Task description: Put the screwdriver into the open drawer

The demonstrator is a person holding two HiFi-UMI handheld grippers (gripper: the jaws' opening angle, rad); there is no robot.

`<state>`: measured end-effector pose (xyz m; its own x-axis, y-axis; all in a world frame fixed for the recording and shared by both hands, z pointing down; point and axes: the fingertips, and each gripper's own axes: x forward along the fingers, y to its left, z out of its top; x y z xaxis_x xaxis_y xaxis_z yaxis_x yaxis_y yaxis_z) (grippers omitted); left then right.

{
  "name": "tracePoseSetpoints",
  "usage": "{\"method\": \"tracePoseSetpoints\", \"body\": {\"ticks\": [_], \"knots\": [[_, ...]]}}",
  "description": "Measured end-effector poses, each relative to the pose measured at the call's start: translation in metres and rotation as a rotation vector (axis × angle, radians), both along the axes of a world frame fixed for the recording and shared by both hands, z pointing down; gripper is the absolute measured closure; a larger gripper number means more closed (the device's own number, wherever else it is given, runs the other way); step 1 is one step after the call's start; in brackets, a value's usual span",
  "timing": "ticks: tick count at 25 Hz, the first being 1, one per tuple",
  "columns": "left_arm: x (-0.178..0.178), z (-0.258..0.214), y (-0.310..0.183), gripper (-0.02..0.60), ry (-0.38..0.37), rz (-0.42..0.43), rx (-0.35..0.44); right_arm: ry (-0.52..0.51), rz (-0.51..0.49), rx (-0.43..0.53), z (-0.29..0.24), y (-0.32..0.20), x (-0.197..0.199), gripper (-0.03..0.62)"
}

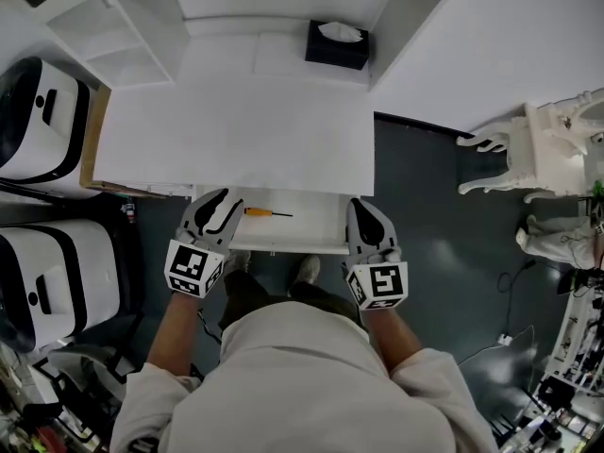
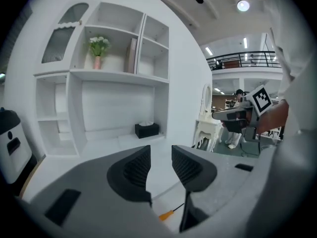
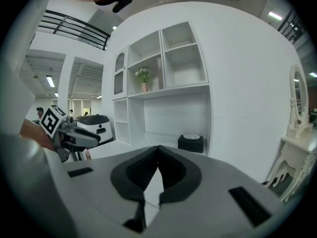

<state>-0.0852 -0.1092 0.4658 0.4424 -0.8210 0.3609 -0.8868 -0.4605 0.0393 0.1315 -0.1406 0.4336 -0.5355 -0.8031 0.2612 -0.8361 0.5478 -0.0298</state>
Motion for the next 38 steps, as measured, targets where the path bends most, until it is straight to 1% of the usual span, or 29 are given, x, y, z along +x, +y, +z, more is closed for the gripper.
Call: {"method": "tracePoseSetpoints", "body": {"ticks": [2, 5, 7, 10, 14, 22, 31, 38], "knots": [[-0.002, -0.015, 0.003, 0.449, 0.011, -0.020, 0.042, 0.002, -0.009, 0.006, -0.002, 0.001, -0.002, 0.591], [-0.005, -0.032, 0.010, 0.482, 0.035, -0.054, 0.094, 0.001, -0.019, 0.012, -0.004, 0.003, -0.006, 0.589], [-0.008, -0.042, 0.016, 0.535, 0.050, -0.077, 0.126, -0.001, -0.024, 0.014, -0.005, 0.005, -0.010, 0.589], [-0.010, -0.052, 0.022, 0.571, 0.054, -0.091, 0.158, -0.002, -0.030, 0.016, -0.006, 0.007, -0.013, 0.589], [-0.012, -0.057, 0.024, 0.577, 0.066, -0.094, 0.183, 0.006, -0.049, 0.021, -0.007, 0.008, -0.018, 0.591], [-0.010, -0.062, 0.027, 0.577, 0.066, -0.084, 0.193, 0.010, -0.080, 0.020, -0.008, 0.015, -0.025, 0.591], [-0.012, -0.056, 0.025, 0.577, 0.063, -0.097, 0.173, 0.010, -0.088, 0.020, -0.009, 0.014, -0.027, 0.591], [-0.008, -0.054, 0.024, 0.577, 0.052, -0.088, 0.170, 0.007, -0.098, 0.020, -0.008, 0.010, -0.027, 0.591]]}}
